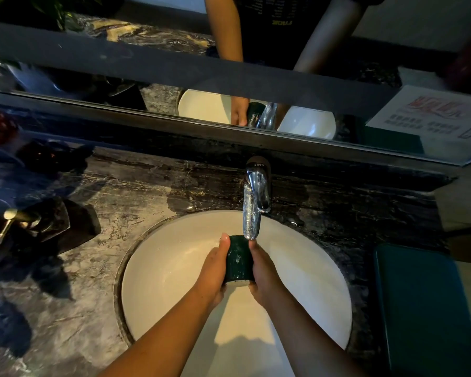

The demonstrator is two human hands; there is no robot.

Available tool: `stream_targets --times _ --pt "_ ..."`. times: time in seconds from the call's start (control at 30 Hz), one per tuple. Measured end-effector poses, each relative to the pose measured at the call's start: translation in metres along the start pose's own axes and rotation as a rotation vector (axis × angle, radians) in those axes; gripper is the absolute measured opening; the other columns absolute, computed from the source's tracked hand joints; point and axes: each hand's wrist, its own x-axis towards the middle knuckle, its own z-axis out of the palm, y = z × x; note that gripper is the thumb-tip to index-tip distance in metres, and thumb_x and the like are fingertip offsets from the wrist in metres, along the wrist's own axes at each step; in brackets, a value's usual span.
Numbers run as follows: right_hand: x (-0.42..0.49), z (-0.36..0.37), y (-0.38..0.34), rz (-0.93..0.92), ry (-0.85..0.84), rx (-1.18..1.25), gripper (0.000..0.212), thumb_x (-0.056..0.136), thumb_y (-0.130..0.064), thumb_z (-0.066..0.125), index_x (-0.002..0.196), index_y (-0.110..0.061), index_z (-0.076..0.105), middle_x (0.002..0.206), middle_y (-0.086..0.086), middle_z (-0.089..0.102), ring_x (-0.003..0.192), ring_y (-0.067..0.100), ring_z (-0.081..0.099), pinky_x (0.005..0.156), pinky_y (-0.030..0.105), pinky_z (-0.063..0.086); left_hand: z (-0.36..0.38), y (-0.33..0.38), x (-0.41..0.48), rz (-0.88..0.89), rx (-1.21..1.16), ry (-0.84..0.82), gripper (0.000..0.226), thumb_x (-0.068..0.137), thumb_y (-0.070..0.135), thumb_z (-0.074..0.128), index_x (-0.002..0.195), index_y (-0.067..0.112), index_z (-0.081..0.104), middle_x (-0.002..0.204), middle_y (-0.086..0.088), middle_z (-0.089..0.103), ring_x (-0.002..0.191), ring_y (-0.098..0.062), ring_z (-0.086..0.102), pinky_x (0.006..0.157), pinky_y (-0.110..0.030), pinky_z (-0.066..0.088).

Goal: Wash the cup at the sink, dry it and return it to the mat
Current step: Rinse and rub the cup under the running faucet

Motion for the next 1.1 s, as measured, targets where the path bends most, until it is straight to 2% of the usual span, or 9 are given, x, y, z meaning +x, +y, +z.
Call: stream_targets --times 0.13,0.3,0.37,0.5,0.63,0.7,0.77,0.9,1.1 --pt "0.001 0.005 -0.007 -0.013 0.053 -0.053 0.033 0.109 -0.040 0.038 0.116 -0.021 0.064 0.110 0.012 0.076 0.104 0.028 0.072 0.097 0.051 0.057 0.001 -0.004 0.002 -0.048 0.086 0.109 0.056 0.107 0.051 0.029 0.112 0.016 0.072 0.106 -0.018 0.077 0.097 -0.029 0.074 0.084 -0.040 0.060" --pt "-0.001 0.010 -0.003 -0.215 0.168 -0.250 0.018 0.108 -0.029 0.039 0.100 -0.028 0.055 0.103 0.007 0.066 0.093 0.025 0.065 0.081 0.038 0.055 0.009 0.003 0.005 0.090 0.315 0.255 0.039 0.109 0.022 0.035 0.086 0.007 0.063 0.097 -0.029 0.068 0.088 -0.037 0.065 0.090 -0.062 0.055" --pt "-0.004 0.010 -0.003 -0.280 0.172 -0.347 0.012 0.107 -0.032 0.044 0.108 -0.029 0.055 0.109 0.007 0.067 0.100 0.027 0.066 0.089 0.044 0.055 0.015 0.005 0.003 0.130 0.372 0.208 0.042 0.108 0.034 0.039 0.092 0.003 0.064 0.095 -0.024 0.069 0.088 -0.037 0.066 0.092 -0.060 0.053" --pt "-0.005 0.011 -0.011 -0.247 0.148 -0.435 0.031 0.106 -0.035 0.045 0.133 -0.025 0.055 0.123 0.004 0.068 0.112 0.024 0.065 0.100 0.050 0.053 0.023 0.005 -0.004 0.113 0.385 0.143 0.067 0.093 0.064 0.054 0.115 0.001 0.061 0.107 -0.021 0.072 0.100 -0.036 0.071 0.092 -0.055 0.057" --pt "-0.001 0.006 -0.012 -0.121 0.056 -0.270 0.033 0.105 -0.035 0.046 0.132 -0.021 0.059 0.121 0.006 0.071 0.107 0.019 0.070 0.090 0.038 0.058 0.021 0.006 -0.001 0.113 0.324 0.157 0.059 0.088 0.062 0.063 0.109 0.007 0.066 0.106 -0.020 0.074 0.095 -0.031 0.074 0.085 -0.050 0.062" --pt "-0.002 0.004 -0.011 -0.080 0.015 -0.195 0.033 0.103 -0.040 0.053 0.130 -0.023 0.061 0.118 0.006 0.073 0.107 0.021 0.072 0.092 0.044 0.060 0.018 0.005 0.000 0.068 0.272 0.117 0.061 0.087 0.063 0.063 0.110 0.006 0.063 0.105 -0.018 0.074 0.092 -0.028 0.075 0.073 -0.040 0.062" --pt "-0.002 0.002 -0.009 -0.070 0.003 -0.138 0.025 0.103 -0.041 0.053 0.120 -0.028 0.066 0.115 0.007 0.075 0.106 0.024 0.073 0.092 0.047 0.060 0.013 0.003 -0.001 0.033 0.182 0.038 0.063 0.086 0.065 0.060 0.110 0.007 0.066 0.099 -0.019 0.074 0.085 -0.027 0.074 0.065 -0.035 0.059" --pt "-0.002 -0.001 -0.005 -0.072 0.002 -0.074 0.032 0.109 -0.033 0.040 0.117 -0.023 0.069 0.119 0.012 0.075 0.111 0.027 0.072 0.098 0.050 0.056 0.004 -0.002 -0.003 -0.007 0.033 -0.067 0.052 0.102 0.054 0.043 0.123 0.014 0.067 0.113 -0.023 0.073 0.095 -0.031 0.073 0.070 -0.036 0.059" --pt "-0.007 0.012 0.002 -0.163 0.142 -0.178 0.022 0.110 -0.031 0.036 0.105 -0.030 0.057 0.114 0.011 0.066 0.103 0.027 0.066 0.095 0.050 0.055 0.009 -0.003 0.001 0.017 0.184 0.133 0.051 0.109 0.045 0.027 0.104 0.021 0.071 0.101 -0.014 0.077 0.093 -0.028 0.074 0.083 -0.042 0.061"
